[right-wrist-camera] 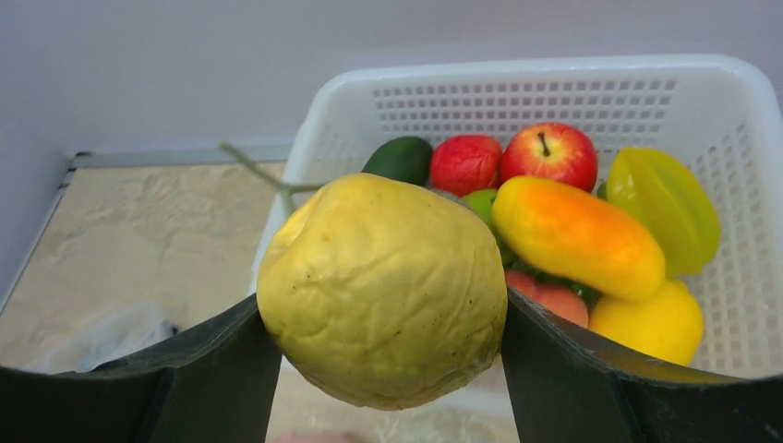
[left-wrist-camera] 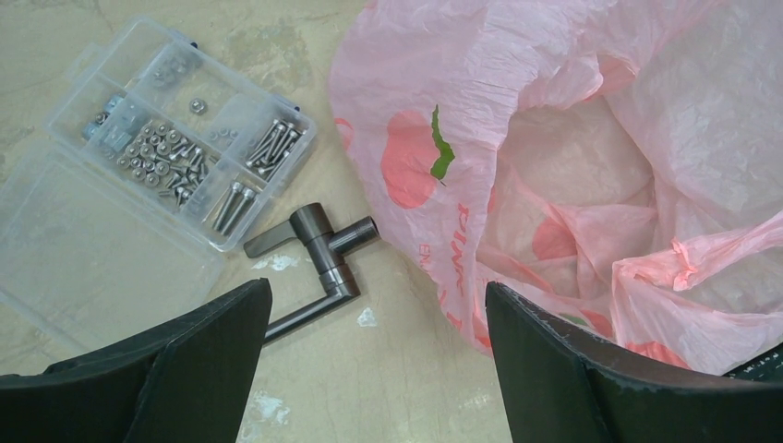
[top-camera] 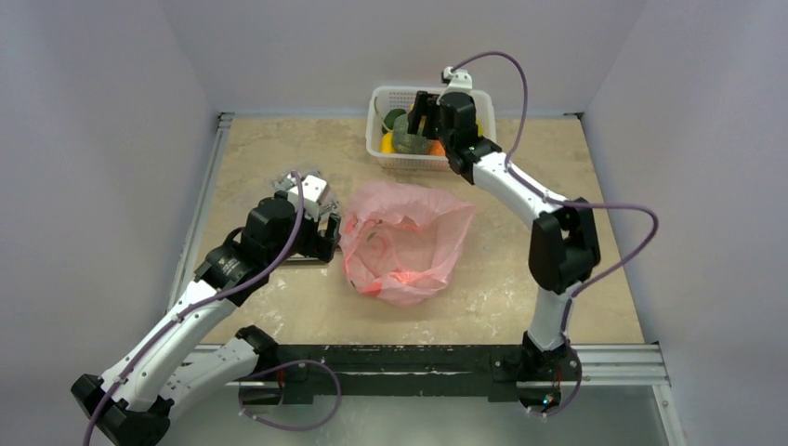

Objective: Take the fake fruits out of the plastic bag

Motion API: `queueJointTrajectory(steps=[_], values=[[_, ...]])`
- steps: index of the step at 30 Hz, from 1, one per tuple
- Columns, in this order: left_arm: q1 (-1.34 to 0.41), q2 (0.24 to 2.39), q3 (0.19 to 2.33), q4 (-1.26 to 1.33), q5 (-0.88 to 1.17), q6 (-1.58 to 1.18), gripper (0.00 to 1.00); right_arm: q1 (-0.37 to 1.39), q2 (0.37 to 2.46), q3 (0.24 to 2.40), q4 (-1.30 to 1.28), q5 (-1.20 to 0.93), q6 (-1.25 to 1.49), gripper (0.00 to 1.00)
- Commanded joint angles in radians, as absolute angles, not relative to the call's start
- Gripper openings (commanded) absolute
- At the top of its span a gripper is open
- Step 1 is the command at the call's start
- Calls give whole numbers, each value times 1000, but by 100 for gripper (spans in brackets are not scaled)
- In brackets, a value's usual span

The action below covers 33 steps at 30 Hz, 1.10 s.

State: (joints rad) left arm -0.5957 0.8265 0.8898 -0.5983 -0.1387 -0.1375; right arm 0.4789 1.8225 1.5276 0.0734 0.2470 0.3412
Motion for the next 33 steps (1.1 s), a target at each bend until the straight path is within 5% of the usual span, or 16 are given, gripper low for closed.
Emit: queueJointTrajectory(steps=[1,14,33], values=[[-591,826,892,-565,-138,-129,86,424,1977,1766,5,277,340,1],[-592,849,893,-572,-136,-126,85,340,2373,2264,-147,363,323,27],[-591,890,901,-577,-133,-122,85,331,2326,2205,-185,371,243,80]])
